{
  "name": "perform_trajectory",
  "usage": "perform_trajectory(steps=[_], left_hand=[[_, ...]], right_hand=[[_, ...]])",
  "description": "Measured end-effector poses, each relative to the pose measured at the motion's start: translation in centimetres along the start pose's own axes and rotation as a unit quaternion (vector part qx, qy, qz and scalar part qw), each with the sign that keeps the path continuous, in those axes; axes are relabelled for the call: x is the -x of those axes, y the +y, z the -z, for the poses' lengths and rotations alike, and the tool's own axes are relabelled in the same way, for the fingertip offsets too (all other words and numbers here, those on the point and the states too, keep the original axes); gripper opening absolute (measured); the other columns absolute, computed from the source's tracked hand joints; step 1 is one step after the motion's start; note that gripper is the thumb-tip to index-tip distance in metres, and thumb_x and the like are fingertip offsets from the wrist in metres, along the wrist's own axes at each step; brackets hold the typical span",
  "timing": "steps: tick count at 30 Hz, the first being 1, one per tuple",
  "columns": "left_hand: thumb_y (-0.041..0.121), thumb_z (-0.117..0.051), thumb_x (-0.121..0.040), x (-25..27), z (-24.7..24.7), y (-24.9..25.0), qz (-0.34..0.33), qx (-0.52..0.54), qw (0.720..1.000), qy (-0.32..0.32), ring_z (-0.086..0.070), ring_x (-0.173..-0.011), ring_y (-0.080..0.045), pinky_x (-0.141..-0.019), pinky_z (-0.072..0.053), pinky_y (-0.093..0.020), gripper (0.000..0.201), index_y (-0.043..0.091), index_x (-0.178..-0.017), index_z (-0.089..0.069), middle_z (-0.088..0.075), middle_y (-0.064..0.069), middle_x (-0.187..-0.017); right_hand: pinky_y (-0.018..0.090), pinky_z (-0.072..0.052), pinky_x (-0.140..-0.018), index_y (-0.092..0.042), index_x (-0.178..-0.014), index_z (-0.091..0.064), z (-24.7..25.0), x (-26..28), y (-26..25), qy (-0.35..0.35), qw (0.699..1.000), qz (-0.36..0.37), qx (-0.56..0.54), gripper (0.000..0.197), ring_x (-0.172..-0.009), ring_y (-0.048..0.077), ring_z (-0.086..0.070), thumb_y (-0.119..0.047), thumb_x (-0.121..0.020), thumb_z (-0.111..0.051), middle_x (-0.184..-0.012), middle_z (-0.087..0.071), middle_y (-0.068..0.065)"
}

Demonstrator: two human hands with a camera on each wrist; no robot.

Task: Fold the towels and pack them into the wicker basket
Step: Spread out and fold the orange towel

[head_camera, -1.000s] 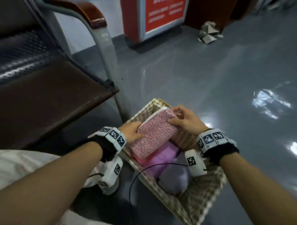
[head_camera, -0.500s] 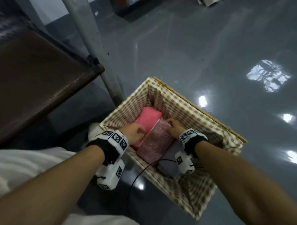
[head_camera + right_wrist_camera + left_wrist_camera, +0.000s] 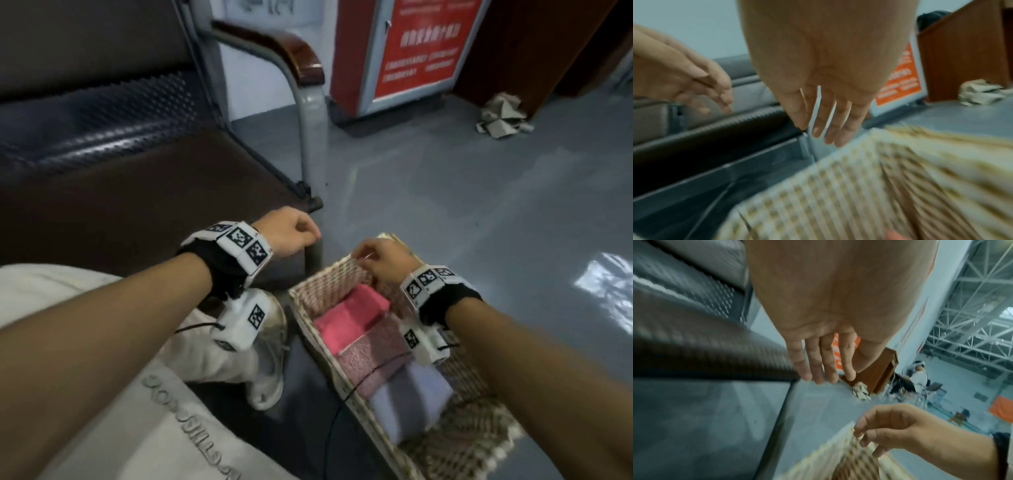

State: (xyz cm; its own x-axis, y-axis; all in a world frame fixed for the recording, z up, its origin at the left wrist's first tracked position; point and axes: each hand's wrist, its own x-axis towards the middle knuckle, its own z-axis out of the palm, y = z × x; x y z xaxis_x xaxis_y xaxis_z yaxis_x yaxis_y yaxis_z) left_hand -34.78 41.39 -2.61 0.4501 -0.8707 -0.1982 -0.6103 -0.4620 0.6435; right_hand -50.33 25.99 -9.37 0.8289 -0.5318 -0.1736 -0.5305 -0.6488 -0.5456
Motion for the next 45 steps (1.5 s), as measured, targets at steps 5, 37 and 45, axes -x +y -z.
perform_trajectory(steps=[5, 37, 45], left_hand=[[0.028, -0.063, -0.085, 3.7, 11.4, -0.8, 0.008, 0.021, 0.993, 0.12, -0.052, -0.064, -0.002, -0.07, -0.04, -0.019, 0.011, 0.026, -0.091, -0.072, -0.062, 0.011, -0.077], [0.033, -0.071, -0.073, 34.2, 29.3, -37.7, 0.429, -0.09, 0.853, 0.282, -0.054, -0.088, -0.017, -0.071, -0.04, -0.026, 0.034, 0.018, -0.099, -0.056, -0.055, -0.001, -0.1], [0.021, -0.059, -0.083, 33.2, 28.5, -38.6, 0.434, -0.097, 0.851, 0.277, -0.061, -0.098, -0.027, -0.088, -0.05, -0.038, 0.006, 0.027, -0.083, -0.061, -0.065, -0.006, -0.106]], right_hand=[[0.02, -0.046, -0.078, -0.02, -0.095, -0.069, 4.4, -4.0, -12.6, 0.013, 0.992, 0.126, 0.001, 0.01, -0.08, 0.009, -0.062, -0.015, -0.088, -0.064, -0.086, -0.068, -0.003], [0.028, -0.047, -0.085, -0.019, -0.135, -0.046, -27.5, -11.1, -61.3, -0.249, 0.819, 0.513, 0.06, 0.057, -0.096, 0.022, -0.062, -0.017, -0.083, -0.068, -0.102, -0.063, 0.005], [0.03, -0.049, -0.088, -0.012, -0.102, -0.071, -29.3, -11.0, -60.8, -0.218, 0.821, 0.524, 0.062, 0.018, -0.083, 0.012, -0.061, -0.014, -0.086, -0.065, -0.097, -0.072, 0.002]])
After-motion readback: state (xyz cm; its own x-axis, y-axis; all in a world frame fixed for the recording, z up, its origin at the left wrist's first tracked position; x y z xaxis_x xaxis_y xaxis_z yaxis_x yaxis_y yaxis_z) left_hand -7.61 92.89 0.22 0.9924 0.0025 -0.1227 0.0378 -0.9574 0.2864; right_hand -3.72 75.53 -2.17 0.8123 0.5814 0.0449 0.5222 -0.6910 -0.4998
